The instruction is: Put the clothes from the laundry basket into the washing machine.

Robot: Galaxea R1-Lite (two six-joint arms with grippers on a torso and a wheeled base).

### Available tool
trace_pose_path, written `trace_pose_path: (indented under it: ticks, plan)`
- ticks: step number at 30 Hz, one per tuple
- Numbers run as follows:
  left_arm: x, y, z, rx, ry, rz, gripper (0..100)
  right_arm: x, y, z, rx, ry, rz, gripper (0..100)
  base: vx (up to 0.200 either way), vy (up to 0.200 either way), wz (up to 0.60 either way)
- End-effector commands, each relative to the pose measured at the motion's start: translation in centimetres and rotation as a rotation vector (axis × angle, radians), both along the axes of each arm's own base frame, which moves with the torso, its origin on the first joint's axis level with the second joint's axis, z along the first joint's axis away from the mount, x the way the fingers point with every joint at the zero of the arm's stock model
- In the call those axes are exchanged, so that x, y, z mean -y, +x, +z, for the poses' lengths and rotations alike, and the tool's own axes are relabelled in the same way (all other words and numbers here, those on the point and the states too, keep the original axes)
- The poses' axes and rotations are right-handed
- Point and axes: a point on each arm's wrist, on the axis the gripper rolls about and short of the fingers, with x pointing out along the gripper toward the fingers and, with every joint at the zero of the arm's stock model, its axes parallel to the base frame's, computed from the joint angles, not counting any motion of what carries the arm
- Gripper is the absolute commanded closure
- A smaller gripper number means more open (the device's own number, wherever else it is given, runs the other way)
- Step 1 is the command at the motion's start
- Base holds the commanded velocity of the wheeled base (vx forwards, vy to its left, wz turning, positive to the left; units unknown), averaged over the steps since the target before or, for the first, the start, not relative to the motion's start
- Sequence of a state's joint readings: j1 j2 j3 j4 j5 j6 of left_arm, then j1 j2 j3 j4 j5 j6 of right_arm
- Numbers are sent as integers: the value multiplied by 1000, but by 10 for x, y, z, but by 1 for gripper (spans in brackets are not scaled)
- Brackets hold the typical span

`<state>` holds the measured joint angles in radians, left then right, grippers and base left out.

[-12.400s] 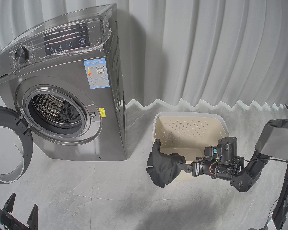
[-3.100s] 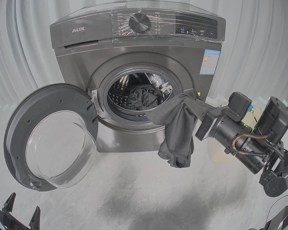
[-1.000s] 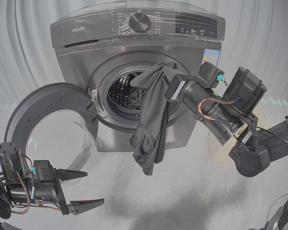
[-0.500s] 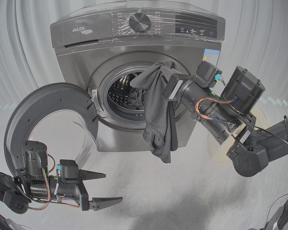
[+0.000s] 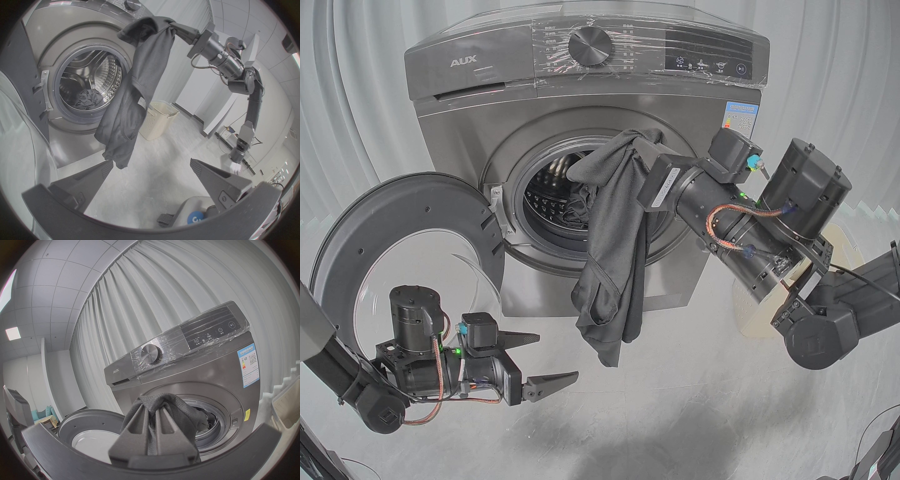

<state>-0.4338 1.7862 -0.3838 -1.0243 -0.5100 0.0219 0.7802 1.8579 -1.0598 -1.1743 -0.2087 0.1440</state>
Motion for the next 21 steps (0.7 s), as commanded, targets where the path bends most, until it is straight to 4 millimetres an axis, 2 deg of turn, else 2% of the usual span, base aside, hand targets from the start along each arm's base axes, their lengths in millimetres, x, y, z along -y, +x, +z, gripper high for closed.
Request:
trace_pose_path:
  ticks: [1, 10, 17, 21]
  plan:
    - [4, 10, -16, -34, 21, 21, 0, 0, -1, 0, 2, 2, 2, 100, 0, 0, 0]
    - [10, 32, -25, -5, 65, 153, 0, -1, -1, 0, -1, 0, 4, 100, 0, 0, 0]
    - [20, 45, -39, -26, 81, 150, 0, -2, -1, 0, -1, 0, 5, 100, 0, 0, 0]
    - [26, 61, -49, -23, 81, 156, 0, -2, -2, 0, 1, 0, 8, 100, 0, 0, 0]
